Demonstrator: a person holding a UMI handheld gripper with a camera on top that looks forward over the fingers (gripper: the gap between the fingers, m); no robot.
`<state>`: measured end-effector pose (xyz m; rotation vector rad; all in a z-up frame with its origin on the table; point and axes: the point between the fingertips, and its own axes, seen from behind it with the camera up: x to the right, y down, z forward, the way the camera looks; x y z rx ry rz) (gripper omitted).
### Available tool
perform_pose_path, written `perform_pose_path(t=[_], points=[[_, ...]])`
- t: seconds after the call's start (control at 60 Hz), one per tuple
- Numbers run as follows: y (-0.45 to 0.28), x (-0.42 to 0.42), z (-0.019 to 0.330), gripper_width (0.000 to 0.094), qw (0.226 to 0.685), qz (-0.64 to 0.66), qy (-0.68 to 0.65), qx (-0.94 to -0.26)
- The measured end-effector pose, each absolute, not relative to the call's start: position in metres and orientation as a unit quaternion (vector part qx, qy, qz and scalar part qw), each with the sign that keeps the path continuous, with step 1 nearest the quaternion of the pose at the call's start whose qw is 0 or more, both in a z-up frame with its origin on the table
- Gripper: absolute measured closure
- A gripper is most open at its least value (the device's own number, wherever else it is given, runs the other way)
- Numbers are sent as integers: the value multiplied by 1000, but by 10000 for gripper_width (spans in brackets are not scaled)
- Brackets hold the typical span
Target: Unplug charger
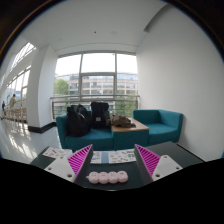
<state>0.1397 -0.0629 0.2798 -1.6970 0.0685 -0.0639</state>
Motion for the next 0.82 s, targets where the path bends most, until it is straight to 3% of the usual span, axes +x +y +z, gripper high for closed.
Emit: perform_pose_path(t=[0.283,0.817], points=[[-129,28,190,88,598,5,-16,-802],[-156,-4,180,89,574,26,-26,-818]])
